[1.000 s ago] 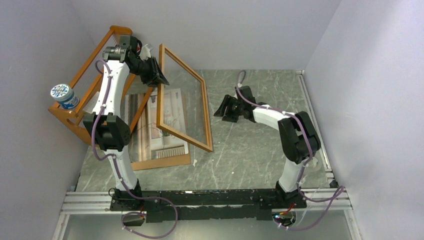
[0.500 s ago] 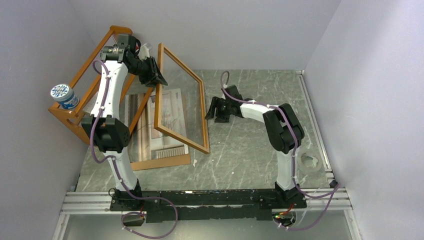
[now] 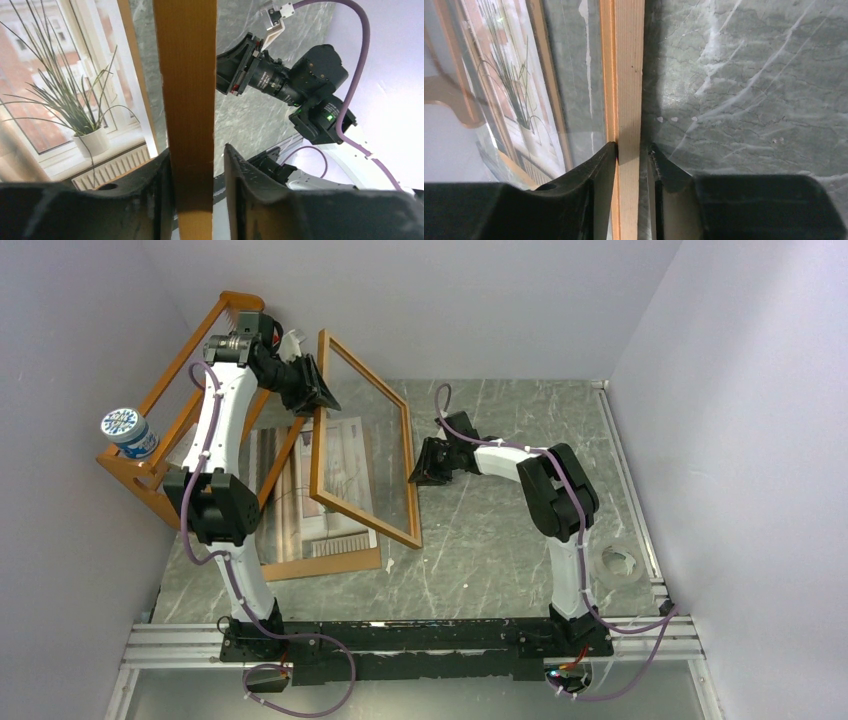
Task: Put the photo into the frame
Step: Adjust the photo frame item on the photo frame, then pick up the photo frame from the center of the board.
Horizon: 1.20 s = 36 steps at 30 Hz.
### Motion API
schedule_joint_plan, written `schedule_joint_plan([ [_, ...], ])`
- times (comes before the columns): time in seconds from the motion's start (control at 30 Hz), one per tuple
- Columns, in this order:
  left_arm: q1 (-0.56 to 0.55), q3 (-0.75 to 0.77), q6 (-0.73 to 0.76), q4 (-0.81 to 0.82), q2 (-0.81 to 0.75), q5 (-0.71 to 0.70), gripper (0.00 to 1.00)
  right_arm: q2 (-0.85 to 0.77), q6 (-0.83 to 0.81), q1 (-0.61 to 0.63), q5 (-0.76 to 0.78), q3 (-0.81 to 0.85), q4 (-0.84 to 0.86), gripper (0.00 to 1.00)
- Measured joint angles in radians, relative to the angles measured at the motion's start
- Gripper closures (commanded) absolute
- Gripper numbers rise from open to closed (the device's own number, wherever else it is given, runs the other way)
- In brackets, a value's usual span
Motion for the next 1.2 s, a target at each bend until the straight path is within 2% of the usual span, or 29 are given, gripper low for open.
schedule_joint_plan([
  [0.07, 0.000, -0.013, -0.016, 0.021, -0.001, 0.022, 0.43, 0.002, 0.002, -0.001, -0.003, 0.000, 0.000, 0.69],
  [0.23, 0.001, -0.063, -0.058, 0.088, -0.012, 0.077, 0.37, 0.002, 0.001, 0.000, -0.003, 0.000, 0.001, 0.69],
  [0.4, 0.001, -0.162, -0.126, 0.210, -0.053, 0.187, 0.19, 0.002, 0.001, 0.000, -0.004, 0.000, 0.001, 0.69],
  [0.57, 0.001, -0.258, -0.196, 0.346, -0.111, 0.275, 0.16, 0.003, 0.001, -0.002, -0.008, 0.000, 0.002, 0.69],
  [0.67, 0.000, -0.263, -0.200, 0.353, -0.116, 0.278, 0.18, 0.005, 0.001, -0.003, -0.011, 0.002, 0.001, 0.69],
  [0.9, -0.001, -0.273, -0.206, 0.347, -0.116, 0.274, 0.42, 0.005, 0.001, -0.003, -0.011, 0.002, 0.001, 0.69],
  [1.0, -0.001, -0.300, -0.230, 0.375, -0.116, 0.304, 0.43, 0.005, 0.001, -0.004, -0.011, 0.002, 0.001, 0.68],
  [1.1, -0.001, -0.321, -0.256, 0.400, -0.116, 0.329, 0.44, 0.004, 0.010, -0.008, -0.027, -0.017, 0.033, 0.58],
  [1.2, 0.000, -0.323, -0.275, 0.417, -0.116, 0.348, 0.45, -0.010, 0.040, -0.014, -0.059, -0.064, 0.117, 0.42],
])
